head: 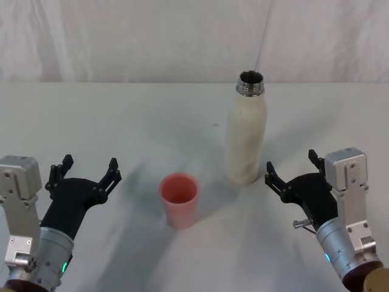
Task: Grasp the thermos with one hand and pour water into the cup lid.
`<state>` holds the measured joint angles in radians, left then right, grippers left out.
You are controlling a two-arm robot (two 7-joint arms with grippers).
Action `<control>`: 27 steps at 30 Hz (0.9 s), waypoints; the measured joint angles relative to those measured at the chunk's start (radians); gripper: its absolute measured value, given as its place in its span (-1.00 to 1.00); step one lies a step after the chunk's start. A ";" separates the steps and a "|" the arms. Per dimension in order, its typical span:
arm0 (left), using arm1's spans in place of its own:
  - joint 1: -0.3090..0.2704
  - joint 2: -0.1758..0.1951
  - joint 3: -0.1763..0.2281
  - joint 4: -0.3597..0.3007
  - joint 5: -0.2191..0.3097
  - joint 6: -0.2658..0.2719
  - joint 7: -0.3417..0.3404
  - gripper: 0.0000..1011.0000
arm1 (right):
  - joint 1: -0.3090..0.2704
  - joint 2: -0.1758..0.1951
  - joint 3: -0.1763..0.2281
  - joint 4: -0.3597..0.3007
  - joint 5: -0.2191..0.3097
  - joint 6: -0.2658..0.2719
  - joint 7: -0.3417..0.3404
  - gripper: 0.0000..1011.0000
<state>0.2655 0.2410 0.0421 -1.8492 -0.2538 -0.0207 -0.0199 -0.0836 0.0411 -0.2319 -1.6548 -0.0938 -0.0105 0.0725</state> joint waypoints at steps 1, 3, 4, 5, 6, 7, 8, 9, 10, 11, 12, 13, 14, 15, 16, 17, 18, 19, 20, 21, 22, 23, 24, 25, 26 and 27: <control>0.000 0.000 0.000 0.000 0.000 0.000 0.000 0.98 | 0.000 0.000 0.000 0.000 0.000 0.000 0.000 0.98; 0.000 0.000 0.000 0.000 0.000 0.000 0.000 0.98 | 0.000 0.000 0.000 0.000 0.000 0.000 0.000 0.98; 0.000 0.000 0.000 0.000 0.000 0.000 0.000 0.98 | 0.000 0.000 0.000 0.000 0.000 0.000 0.000 0.98; 0.000 0.000 0.000 0.000 0.000 0.000 0.000 0.98 | 0.000 0.000 0.000 0.000 0.000 0.000 0.000 0.98; 0.000 0.000 0.000 0.000 0.000 0.000 0.000 0.98 | 0.000 0.000 0.000 0.000 0.000 0.000 0.000 0.98; 0.000 0.000 0.000 0.000 0.000 0.000 0.000 0.98 | 0.000 0.000 0.000 0.000 0.000 0.000 0.000 0.98; 0.000 0.000 0.000 0.000 0.000 0.000 0.000 0.98 | 0.000 0.000 0.000 0.000 0.000 0.000 0.000 0.98; 0.000 0.000 0.000 0.000 0.000 0.000 0.000 0.98 | 0.000 0.000 0.000 0.000 0.000 0.000 0.000 0.98; 0.000 0.000 0.000 0.000 0.000 0.000 0.000 0.98 | 0.000 0.000 0.000 0.000 0.000 0.000 0.000 0.98; 0.000 0.000 0.000 0.000 0.000 0.000 0.000 0.98 | 0.000 0.000 0.000 0.000 0.000 0.000 0.000 0.98; 0.000 0.000 0.000 0.000 0.000 0.000 0.000 0.98 | 0.000 0.000 0.000 0.000 0.000 0.000 0.000 0.98; 0.000 0.000 0.000 0.000 0.000 0.000 0.000 0.98 | 0.000 0.000 0.000 0.000 0.000 0.000 0.000 0.98; 0.000 0.000 0.000 0.000 0.000 0.000 0.000 0.98 | 0.000 0.000 0.000 0.000 0.000 0.000 0.000 0.98; 0.000 0.000 0.000 0.000 0.000 0.000 0.000 0.98 | 0.000 0.000 0.000 0.000 0.000 0.000 0.000 0.98; 0.000 0.000 0.000 0.000 0.000 0.000 0.000 0.98 | 0.000 0.000 0.000 0.000 0.000 0.000 0.000 0.98; 0.000 0.000 0.000 0.000 0.000 0.000 0.000 0.98 | 0.000 0.000 0.000 0.000 0.000 0.000 0.000 0.98; 0.000 0.000 0.000 0.000 0.000 0.000 0.000 0.98 | 0.000 0.000 0.000 0.000 0.000 0.000 0.000 0.98; 0.000 0.000 0.000 0.000 0.000 0.000 0.000 0.98 | 0.000 0.000 0.000 0.000 0.000 0.000 0.000 0.98; 0.000 0.000 0.000 0.000 0.000 0.000 0.000 0.98 | 0.000 0.000 0.000 0.000 0.000 0.000 0.000 0.98; 0.000 0.000 0.000 0.000 0.000 0.000 0.000 0.98 | 0.000 0.000 0.000 0.000 0.000 0.000 0.000 0.98; 0.000 0.000 0.000 0.000 0.000 0.000 0.000 0.98 | 0.000 0.000 0.000 0.000 0.000 0.000 0.000 0.98; 0.000 0.000 0.000 0.000 0.000 0.000 0.000 0.98 | 0.000 0.000 0.000 0.000 0.000 0.000 0.000 0.98; 0.000 0.000 0.000 0.000 0.000 0.000 0.000 0.98 | 0.000 0.000 0.000 0.000 0.000 0.000 0.000 0.98; 0.000 0.000 0.000 0.000 0.000 0.000 0.000 0.98 | 0.000 0.000 0.000 0.000 0.000 0.000 0.000 0.98; 0.000 0.000 0.000 0.000 0.000 0.000 0.000 0.98 | 0.000 0.000 0.000 0.000 0.000 0.000 0.000 0.98; 0.000 0.000 0.000 0.000 0.000 0.000 0.000 0.98 | 0.000 0.000 0.000 0.000 0.000 0.000 0.000 0.98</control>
<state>0.2655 0.2409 0.0421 -1.8492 -0.2538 -0.0207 -0.0199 -0.0837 0.0411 -0.2319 -1.6548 -0.0937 -0.0105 0.0724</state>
